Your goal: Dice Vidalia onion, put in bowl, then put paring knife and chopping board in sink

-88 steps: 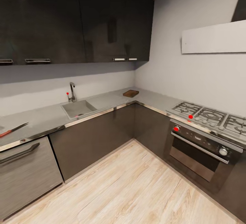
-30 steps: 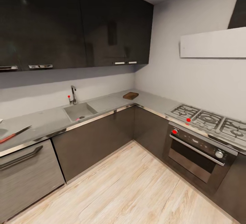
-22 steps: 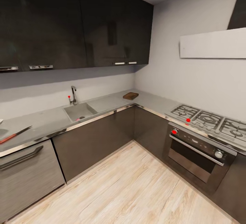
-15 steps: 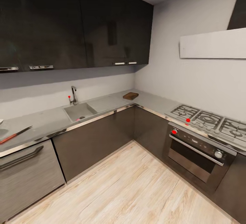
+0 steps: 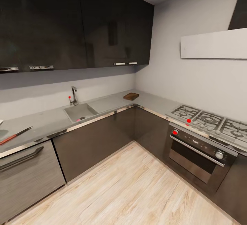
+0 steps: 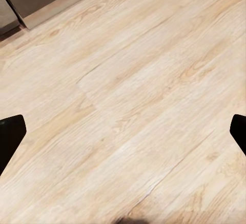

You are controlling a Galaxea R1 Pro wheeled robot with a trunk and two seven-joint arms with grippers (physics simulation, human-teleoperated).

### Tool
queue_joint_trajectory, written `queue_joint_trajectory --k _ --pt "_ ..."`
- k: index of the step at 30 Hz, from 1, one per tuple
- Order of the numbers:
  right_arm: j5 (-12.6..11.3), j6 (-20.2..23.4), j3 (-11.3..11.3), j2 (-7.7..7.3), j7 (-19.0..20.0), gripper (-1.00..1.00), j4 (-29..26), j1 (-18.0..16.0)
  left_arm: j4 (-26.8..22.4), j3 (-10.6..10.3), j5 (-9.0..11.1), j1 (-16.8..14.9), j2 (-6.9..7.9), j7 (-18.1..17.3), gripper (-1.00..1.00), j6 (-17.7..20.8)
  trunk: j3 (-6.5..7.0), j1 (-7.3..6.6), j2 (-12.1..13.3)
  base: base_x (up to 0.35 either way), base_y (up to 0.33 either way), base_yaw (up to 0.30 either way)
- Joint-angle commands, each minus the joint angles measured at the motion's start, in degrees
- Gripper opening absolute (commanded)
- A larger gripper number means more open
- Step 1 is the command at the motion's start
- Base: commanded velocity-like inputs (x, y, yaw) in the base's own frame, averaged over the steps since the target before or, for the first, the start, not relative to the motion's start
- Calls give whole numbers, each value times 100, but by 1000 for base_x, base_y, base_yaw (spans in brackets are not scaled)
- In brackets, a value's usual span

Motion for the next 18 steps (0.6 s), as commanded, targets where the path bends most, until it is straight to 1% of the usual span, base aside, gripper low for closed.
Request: queue_joint_trajectory --k 1,18 --pt "4 -16 2 1 -22 100 4 -1 -3 2 4 2 0 2 100 -12 -1 2 -3 0 0 0" --pt "0 -16 1 1 -19 100 4 -1 -5 6 4 2 -2 4 100 -3 -1 2 -3 0 0 0"
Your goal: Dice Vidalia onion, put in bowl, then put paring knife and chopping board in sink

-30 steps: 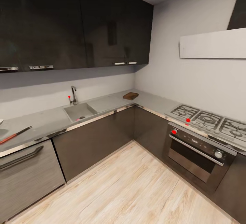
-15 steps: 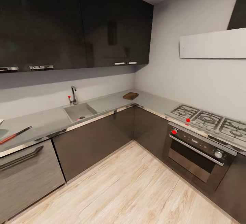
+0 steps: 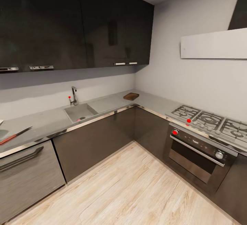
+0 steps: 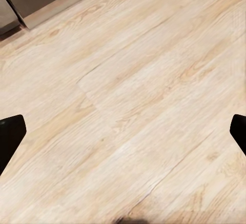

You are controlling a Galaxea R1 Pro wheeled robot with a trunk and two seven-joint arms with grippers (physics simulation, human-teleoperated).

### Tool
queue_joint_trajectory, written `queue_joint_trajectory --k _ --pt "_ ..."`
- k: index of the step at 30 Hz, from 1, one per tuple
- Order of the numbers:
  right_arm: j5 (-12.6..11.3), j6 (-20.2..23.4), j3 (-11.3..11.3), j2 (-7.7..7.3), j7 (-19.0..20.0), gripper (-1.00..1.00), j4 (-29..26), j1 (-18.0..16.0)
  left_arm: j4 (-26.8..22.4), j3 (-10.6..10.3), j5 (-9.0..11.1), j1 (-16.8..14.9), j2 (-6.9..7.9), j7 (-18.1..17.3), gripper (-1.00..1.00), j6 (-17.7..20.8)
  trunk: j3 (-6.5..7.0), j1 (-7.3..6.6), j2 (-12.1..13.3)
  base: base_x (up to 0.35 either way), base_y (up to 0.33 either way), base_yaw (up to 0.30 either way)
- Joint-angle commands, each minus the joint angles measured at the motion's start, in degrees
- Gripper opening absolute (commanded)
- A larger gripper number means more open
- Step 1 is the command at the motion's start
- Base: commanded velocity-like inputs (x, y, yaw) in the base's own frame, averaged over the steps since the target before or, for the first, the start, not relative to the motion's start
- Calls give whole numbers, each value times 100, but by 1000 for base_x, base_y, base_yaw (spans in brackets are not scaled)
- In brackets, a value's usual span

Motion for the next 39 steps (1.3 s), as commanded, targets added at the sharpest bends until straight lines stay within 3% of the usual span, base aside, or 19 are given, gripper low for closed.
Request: queue_joint_trajectory --k 1,8,20,39 --pt "2 -16 2 1 -22 100 4 -1 -2 2 4 2 0 3 100 -10 -1 2 -3 0 0 0" --pt "2 -17 7 1 -24 100 4 -1 -2 6 4 2 1 4 100 -3 -1 2 -3 81 0 0" --pt "5 -19 7 1 -24 100 4 -1 -2 6 4 2 2 3 100 -6 -1 2 -3 305 0 8" --pt "2 -20 2 1 -26 100 4 -1 -2 6 4 2 -1 8 100 -12 -1 2 -3 330 -63 151"
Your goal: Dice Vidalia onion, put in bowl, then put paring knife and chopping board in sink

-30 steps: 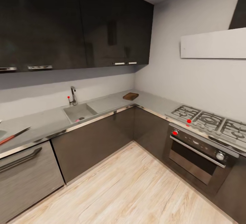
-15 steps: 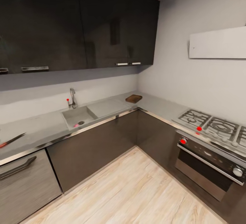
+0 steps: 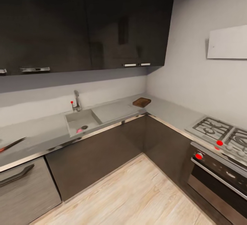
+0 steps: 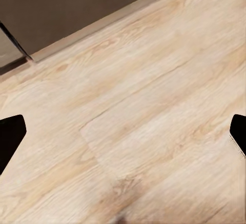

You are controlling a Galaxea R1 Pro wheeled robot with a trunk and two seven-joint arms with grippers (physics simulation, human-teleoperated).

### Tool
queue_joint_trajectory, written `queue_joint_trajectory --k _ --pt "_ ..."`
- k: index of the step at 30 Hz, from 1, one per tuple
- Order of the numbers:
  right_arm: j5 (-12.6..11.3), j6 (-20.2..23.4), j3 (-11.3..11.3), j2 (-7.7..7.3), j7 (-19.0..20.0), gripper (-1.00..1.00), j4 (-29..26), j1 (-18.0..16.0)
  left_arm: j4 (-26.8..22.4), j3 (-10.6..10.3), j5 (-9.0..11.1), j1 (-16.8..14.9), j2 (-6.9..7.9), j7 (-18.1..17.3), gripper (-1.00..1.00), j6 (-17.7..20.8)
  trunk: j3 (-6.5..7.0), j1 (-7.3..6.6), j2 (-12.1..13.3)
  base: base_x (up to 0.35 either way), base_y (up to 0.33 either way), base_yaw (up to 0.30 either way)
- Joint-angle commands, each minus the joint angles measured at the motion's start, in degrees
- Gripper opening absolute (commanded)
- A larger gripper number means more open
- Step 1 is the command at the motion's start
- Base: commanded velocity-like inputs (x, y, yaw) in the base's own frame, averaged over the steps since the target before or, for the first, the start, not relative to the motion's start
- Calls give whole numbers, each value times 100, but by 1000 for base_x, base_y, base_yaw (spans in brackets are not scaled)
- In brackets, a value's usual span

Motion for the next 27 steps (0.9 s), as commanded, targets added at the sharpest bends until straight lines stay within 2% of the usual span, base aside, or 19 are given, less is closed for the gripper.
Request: queue_joint_trajectory --k 1,12,14,18,20,22,23,27 --pt "2 -16 2 1 -19 100 4 -1 -2 2 4 2 1 2 100 -12 0 5 -2 328 -159 4" --pt "15 -21 6 9 -14 100 -81 -1 2 -5 4 2 2 -5 100 -20 0 5 -2 279 -141 1" --pt "26 -20 4 10 -18 100 -232 -1 5 -6 4 2 2 -6 100 -20 0 5 -2 49 -25 0" --pt "39 39 3 16 -52 100 -906 -1 6 -6 4 2 2 -6 100 -21 0 5 -2 19 -10 0" --pt "97 302 8 38 -143 100 -1514 -1 27 -6 4 2 2 -6 100 -21 0 5 -2 5 -3 0" --pt "157 512 9 47 -189 100 -1773 -1 45 -5 4 2 2 -6 100 -21 0 5 -2 3 -1 0" --pt "269 890 10 62 -260 100 -2167 -4 68 -4 4 2 2 -6 100 -21 0 5 -2 1 -1 0" --pt "457 1575 11 157 -334 100 -2920 -150 89 -13 4 1 -2 -9 100 -21 0 5 -2 0 0 0"
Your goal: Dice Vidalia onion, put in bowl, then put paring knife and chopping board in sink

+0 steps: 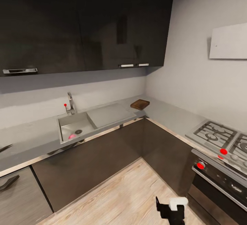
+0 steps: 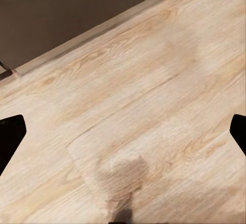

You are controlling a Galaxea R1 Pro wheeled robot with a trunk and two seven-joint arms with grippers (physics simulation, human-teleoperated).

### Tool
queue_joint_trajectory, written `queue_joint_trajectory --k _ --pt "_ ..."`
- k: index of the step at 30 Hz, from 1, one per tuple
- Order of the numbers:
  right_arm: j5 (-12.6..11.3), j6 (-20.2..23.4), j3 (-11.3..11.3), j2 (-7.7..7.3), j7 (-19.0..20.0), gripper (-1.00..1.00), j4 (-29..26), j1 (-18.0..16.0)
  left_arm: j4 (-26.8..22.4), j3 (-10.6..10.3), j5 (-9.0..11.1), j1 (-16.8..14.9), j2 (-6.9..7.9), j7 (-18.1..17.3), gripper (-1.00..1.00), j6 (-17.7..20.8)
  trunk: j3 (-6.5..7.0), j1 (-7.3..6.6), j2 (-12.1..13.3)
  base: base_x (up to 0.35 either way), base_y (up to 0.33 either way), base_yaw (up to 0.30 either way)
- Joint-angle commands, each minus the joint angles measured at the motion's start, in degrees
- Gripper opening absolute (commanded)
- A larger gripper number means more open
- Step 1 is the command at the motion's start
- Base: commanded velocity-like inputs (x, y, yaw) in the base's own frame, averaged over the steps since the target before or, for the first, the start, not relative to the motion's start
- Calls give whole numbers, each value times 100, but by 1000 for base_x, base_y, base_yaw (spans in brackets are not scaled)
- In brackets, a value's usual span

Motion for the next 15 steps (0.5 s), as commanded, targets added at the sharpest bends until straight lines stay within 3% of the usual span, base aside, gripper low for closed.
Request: queue_joint_trajectory --k 1,5,10,15 --pt "64 89 2 33 -37 100 -120 -86 2 1 4 2 -2 2 100 -12 -1 2 -3 0 0 0" --pt "85 442 2 141 -54 100 -284 -624 30 4 2 3 -4 -1 100 -12 -1 2 -3 0 0 0" --pt "107 1210 19 263 -58 100 -316 -1378 44 8 4 3 -4 -3 100 -12 -1 2 -3 0 0 0" --pt "247 1763 62 513 -90 100 -289 -2229 47 2 4 3 -5 -6 100 -12 -1 2 -3 0 0 0"
